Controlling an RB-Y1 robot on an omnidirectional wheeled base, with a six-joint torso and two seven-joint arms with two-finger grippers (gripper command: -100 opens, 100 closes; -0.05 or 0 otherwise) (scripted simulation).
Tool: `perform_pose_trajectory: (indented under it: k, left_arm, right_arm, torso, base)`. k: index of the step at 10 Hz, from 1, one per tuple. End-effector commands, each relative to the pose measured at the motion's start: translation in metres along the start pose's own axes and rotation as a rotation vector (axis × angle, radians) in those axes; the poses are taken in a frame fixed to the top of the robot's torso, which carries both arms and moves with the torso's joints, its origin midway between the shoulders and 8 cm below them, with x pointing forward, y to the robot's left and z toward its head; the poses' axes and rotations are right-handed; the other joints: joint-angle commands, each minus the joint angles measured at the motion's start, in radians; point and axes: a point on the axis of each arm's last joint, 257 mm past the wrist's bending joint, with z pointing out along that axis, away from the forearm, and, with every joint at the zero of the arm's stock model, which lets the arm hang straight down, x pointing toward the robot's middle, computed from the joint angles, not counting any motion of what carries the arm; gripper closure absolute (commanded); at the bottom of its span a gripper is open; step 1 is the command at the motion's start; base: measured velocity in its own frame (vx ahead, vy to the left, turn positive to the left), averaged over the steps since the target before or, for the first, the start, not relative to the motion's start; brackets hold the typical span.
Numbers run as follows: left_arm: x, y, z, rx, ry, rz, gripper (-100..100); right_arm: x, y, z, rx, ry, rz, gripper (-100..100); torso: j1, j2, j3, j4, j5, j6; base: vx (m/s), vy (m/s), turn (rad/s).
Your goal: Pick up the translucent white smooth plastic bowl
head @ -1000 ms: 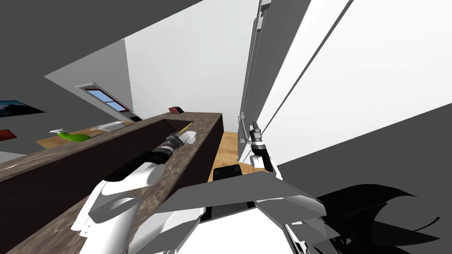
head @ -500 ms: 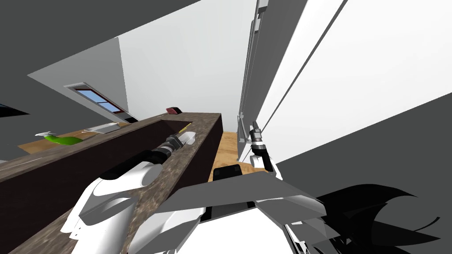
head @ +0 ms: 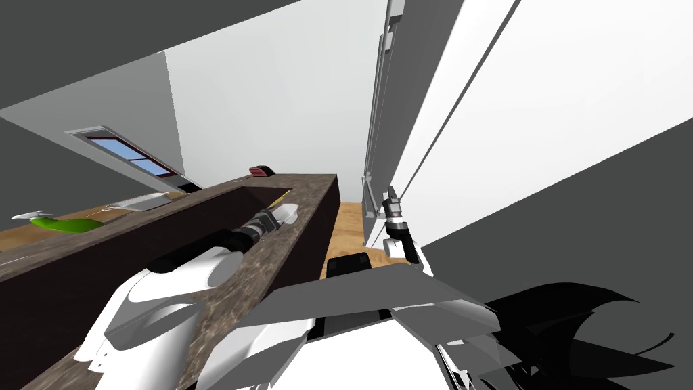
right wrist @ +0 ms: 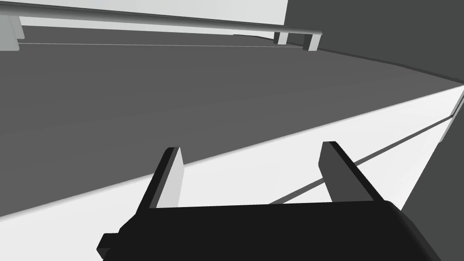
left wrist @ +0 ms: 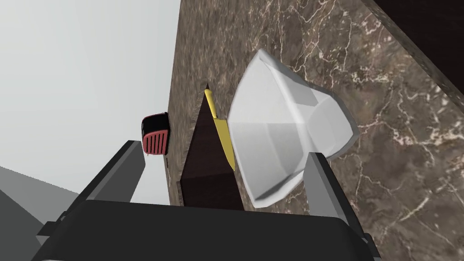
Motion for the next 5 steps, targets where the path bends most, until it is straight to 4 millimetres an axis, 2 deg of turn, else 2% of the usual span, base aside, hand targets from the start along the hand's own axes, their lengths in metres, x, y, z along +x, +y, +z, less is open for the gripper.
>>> perform_pose_trajectory:
  k: [1, 2, 5]
  left_arm:
    - [-0.003, 0.008, -0.001, -0.041, -0.012, -0.001, -100]
    - [-0.005, 0.011, -0.001, -0.054, -0.017, -0.001, -100]
    - [-0.01, 0.02, -0.006, -0.126, -0.03, 0.001, -100]
  right_arm:
    - [0.0, 0.0, 0.0, 0.0, 0.0, 0.0, 0]
    - [0.0, 0.0, 0.0, 0.0, 0.0, 0.0, 0]
    - [0.0, 0.0, 0.0, 0.0, 0.0, 0.0, 0]
  torso:
    - [0.0, 0.0, 0.0, 0.0, 0.0, 0.0]
    - [0.0, 0.0, 0.0, 0.0, 0.0, 0.0]
    - [-0.001, 0.0, 0.0, 0.0, 0.0, 0.0]
  base:
    - [0.005, 0.04, -0.055]
    - [0.002, 0.015, 0.01]
    - [0.005, 0.032, -0.106]
